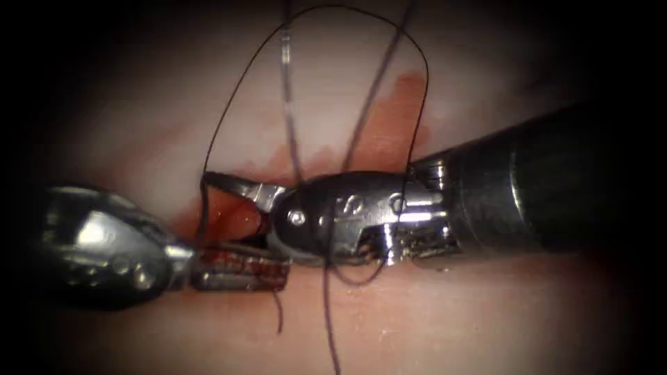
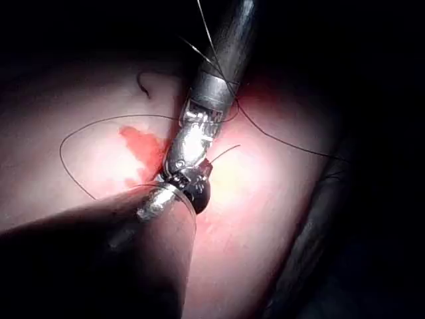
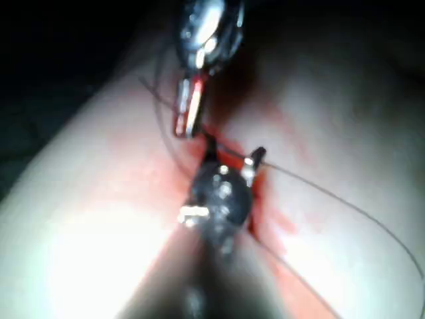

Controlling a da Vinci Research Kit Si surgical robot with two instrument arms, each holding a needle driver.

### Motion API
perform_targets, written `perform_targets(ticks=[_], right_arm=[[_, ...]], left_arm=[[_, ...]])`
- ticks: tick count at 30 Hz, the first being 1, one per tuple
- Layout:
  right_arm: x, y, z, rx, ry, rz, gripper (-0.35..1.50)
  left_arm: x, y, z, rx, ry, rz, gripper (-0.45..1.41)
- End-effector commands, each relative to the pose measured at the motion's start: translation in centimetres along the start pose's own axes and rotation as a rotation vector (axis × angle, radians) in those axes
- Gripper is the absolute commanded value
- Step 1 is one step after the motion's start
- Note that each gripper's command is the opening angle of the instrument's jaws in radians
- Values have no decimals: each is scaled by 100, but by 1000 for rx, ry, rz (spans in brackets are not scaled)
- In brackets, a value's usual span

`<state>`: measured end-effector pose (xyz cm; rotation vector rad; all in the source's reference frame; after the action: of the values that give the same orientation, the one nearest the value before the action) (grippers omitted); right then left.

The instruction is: Wound Closure

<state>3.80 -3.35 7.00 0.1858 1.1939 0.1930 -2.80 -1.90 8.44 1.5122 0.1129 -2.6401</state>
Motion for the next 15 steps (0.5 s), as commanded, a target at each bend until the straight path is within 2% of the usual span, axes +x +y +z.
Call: perform_targets(ticks=[1, 6, 8, 9, 10, 11, 15], right_arm=[[-1, -4, 10, 3, 8, 0, 116], [1, -5, 11, 4, 18, 1, 113], [2, -6, 13, 17, 20, 0, 105], [2, -8, 13, 55, 32, -3, 51], [2, -8, 13, 71, 33, -4, 14], [3, -10, 12, 82, 32, -19, -35], [2, -10, 10, 90, 18, -33, -35]], left_arm=[[-2, 2, 8, -2, 1, 0, -45], [-2, 2, 8, -1, 1, 0, -45], [-2, 2, 8, -1, 1, 0, -45], [-1, 3, 8, -1, 1, -1, -45], [-1, 3, 8, -3, 2, -1, -45], [-1, 3, 8, -3, 2, -1, -45], [-1, 3, 8, -3, 2, -1, -45]])
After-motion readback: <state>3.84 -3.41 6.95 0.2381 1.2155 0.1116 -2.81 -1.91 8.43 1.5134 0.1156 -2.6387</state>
